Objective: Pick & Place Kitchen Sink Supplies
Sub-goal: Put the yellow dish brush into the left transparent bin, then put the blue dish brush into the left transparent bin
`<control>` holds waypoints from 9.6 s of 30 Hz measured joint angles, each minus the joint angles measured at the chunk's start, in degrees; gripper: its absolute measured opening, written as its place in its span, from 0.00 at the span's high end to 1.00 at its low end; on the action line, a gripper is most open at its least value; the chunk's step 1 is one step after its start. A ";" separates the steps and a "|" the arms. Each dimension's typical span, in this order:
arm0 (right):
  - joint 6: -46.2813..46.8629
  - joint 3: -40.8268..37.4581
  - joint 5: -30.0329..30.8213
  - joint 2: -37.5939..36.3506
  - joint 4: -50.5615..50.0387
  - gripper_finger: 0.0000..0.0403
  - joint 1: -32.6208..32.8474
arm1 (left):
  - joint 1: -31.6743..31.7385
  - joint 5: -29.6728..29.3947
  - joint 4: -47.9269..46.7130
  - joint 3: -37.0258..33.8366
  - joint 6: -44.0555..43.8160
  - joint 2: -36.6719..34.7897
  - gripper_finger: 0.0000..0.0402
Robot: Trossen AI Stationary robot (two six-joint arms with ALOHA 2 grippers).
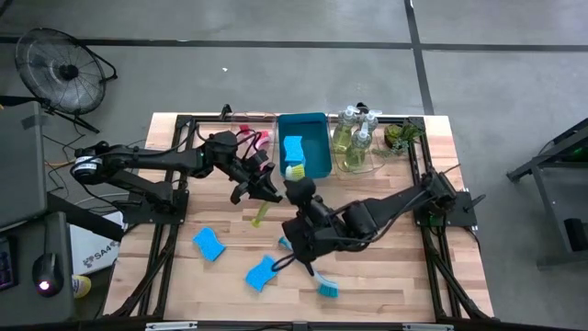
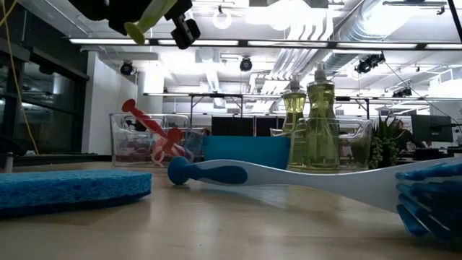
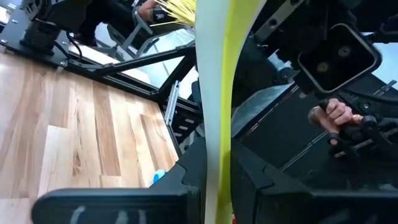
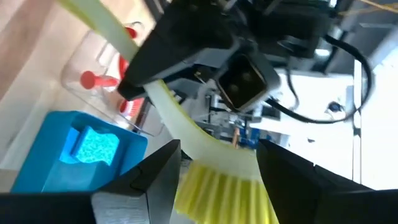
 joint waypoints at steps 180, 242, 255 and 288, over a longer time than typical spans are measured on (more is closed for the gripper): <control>78.55 -13.53 -19.42 -13.51 -29.16 0.49 -14.06 | 34.51 -29.97 -93.33 42.32 23.88 28.33 0.57; 114.84 -13.53 -56.10 -6.97 -16.08 0.49 -2.27 | -4.22 -44.37 -83.73 30.52 52.59 -7.13 0.56; 115.14 -13.53 -62.40 0.72 -9.11 0.49 0.75 | -4.24 -35.42 -66.00 5.17 39.76 -27.55 0.56; 121.61 -17.88 -71.14 14.47 -0.02 0.49 1.33 | -4.24 -32.12 -64.54 0.37 37.37 -31.34 0.56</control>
